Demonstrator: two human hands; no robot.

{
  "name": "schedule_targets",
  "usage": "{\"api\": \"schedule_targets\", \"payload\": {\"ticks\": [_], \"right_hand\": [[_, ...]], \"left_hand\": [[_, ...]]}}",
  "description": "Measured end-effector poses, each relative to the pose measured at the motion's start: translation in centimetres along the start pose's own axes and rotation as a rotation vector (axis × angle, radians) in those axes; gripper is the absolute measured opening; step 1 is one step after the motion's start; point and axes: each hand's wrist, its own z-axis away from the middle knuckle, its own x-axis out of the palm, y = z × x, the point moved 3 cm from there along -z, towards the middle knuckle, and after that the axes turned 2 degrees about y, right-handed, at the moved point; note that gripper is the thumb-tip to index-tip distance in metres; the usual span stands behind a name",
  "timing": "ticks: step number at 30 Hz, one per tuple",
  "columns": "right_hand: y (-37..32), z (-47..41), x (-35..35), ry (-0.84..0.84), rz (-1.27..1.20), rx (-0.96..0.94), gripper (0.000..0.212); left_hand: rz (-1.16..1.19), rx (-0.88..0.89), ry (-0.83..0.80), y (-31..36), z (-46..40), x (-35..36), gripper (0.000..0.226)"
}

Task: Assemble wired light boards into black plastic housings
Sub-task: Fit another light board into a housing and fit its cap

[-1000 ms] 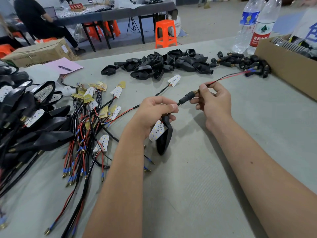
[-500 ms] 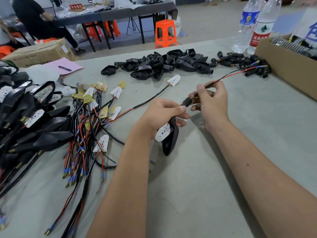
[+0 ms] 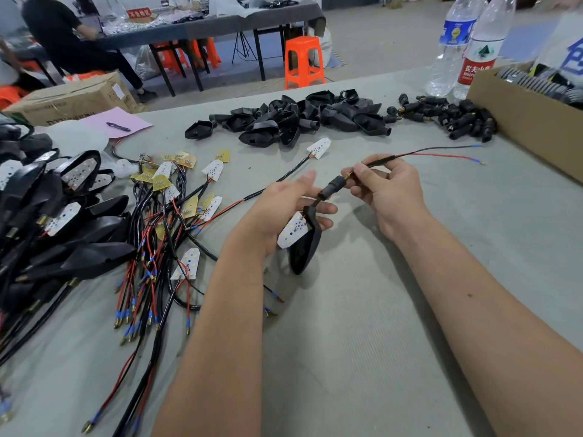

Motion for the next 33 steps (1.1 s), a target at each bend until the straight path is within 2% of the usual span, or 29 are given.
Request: {"api": "schedule_targets", "payload": {"ticks": [3,8,12,14,18,21,25,33], "right_hand": [[0.1,0.0,0.0,0.059,-0.025,-0.011,0.017],[-0.2,0.4,0.2,0.121,-0.083,-0.002,0.021],[-0.2,0.3,0.1,0.061,-0.2,0.064,0.012],[-0.1,0.2,0.4,0.008,-0.122,0.067,0.003],[0.2,0.1,0.5,0.008,0.09,0.012,0.013],[0.0,0.2,0.4,-0.019,0.02,0.029,0.012],[-0.2,0.4,0.4,-0.049,-0.012,0.037,0.006],[0.0,0.3,0.5,-0.034,-0.014,0.018,0.007]], "left_hand": [[-0.106,-0.03,-0.035,0.0,0.1,-0.8,0.06],[-0.189,0.029,-0.111,0.2,0.9,-1.0,0.041],[-0.19,0.088,0.004,0.6,1.2,-0.8,0.023],[-0.138,0.117,0.045,0.8,1.3,-0.6,0.016],[-0.115,0.143,0.11,1.0,1.1,-0.6,0.021],[-0.151,0.179,0.171,1.0,1.0,-0.7,0.021],[-0.218,0.243,0.226,0.7,0.6,-0.8,0.006],[-0.34,0.323,0.259,0.6,0.3,-0.6,0.006]]}}
